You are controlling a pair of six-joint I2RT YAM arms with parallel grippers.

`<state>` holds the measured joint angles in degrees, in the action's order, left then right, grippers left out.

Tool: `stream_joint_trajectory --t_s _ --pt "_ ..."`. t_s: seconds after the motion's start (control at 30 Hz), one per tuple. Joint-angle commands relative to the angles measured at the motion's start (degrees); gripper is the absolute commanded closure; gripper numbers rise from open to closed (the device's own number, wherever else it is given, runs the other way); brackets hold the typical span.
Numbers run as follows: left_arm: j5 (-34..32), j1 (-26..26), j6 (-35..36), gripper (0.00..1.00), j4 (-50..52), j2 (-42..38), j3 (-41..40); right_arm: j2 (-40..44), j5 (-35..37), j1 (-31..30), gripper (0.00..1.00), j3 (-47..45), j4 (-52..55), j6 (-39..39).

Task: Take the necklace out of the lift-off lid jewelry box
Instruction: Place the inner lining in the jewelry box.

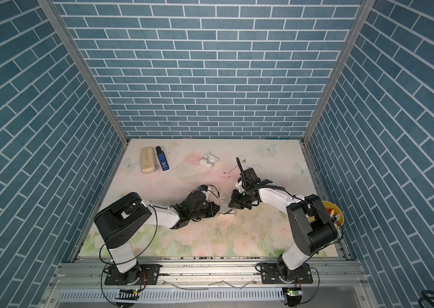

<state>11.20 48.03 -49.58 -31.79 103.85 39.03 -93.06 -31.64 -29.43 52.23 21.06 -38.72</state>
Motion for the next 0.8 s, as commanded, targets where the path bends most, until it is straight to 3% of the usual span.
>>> stream_joint_trajectory --t_s 0.0,0.23,0.33,0.4,0.53,0.77 --pt "0.2 0.5 -0.2 0.86 1.5 1.3 2.2 -2.2 -1.8 -0.6 1.00 -0.7 -2.9 -1.0" --pt "0.8 1.1 -0.6 0.86 3.0 0.6 2.8 0.1 4.1 -0.9 1.00 -1.8 -4.8 -1.9" --pt "0.5 1.5 -1.0 0.86 3.1 0.6 2.5 -1.0 2.8 -0.8 0.98 -1.8 -6.4 -2.6" --pt "-0.4 1.5 -1.6 0.86 2.3 0.2 1.5 -1.3 2.8 -1.0 0.84 -2.0 -6.6 -3.1" --pt "-1.9 1.1 -2.0 0.85 1.5 -0.9 -0.8 1.3 5.1 -1.2 0.66 -2.1 -5.2 -3.5" --pt "-2.9 0.8 -0.4 0.76 4.8 -4.1 -1.3 6.1 9.5 -1.6 0.46 -1.3 -1.8 -3.4"
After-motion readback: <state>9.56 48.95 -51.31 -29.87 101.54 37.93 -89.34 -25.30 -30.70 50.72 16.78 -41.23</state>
